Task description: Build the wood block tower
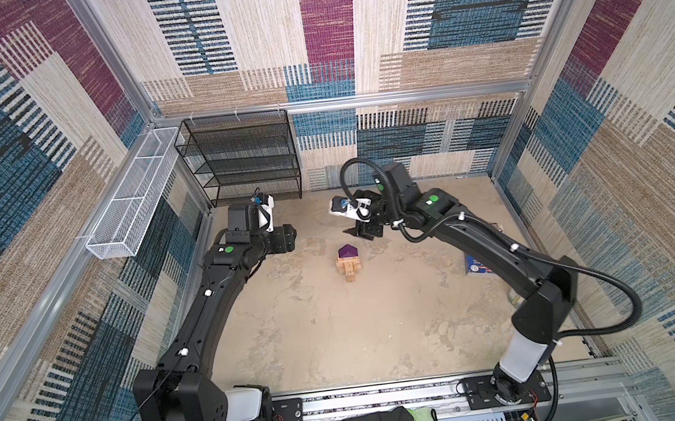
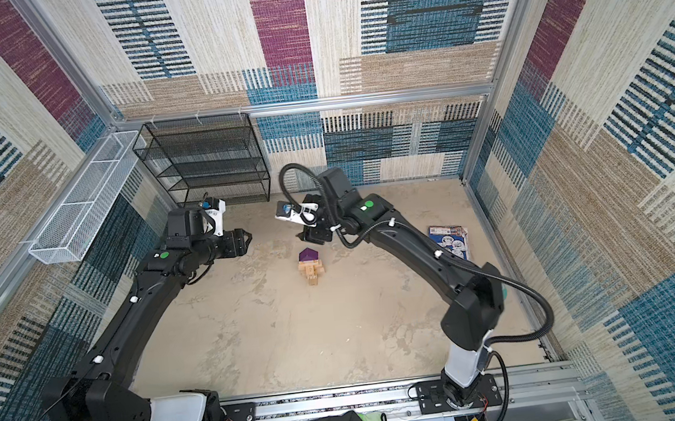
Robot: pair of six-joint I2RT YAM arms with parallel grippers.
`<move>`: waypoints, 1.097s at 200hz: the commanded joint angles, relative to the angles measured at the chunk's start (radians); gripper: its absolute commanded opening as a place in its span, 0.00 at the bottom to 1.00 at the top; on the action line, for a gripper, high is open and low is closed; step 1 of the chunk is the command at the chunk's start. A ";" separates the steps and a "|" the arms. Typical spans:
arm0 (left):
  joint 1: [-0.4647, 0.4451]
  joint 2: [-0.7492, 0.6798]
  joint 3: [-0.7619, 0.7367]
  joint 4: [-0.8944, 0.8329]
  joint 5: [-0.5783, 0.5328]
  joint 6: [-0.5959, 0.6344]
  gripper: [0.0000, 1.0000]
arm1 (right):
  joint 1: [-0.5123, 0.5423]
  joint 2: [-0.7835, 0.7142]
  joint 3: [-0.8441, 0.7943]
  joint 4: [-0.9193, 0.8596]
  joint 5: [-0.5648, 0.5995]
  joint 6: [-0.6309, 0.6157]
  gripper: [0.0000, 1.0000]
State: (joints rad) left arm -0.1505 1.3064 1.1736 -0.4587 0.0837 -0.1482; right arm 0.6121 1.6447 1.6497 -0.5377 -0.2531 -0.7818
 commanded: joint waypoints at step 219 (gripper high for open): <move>0.201 0.225 -0.704 1.198 -0.001 0.162 0.84 | -0.632 -0.129 -1.462 1.834 0.109 0.721 1.00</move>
State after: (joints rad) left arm 0.0486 1.4792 0.5201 0.5232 -0.0166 -0.0235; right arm 0.0330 1.5021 0.3180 0.9577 0.0235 -0.1001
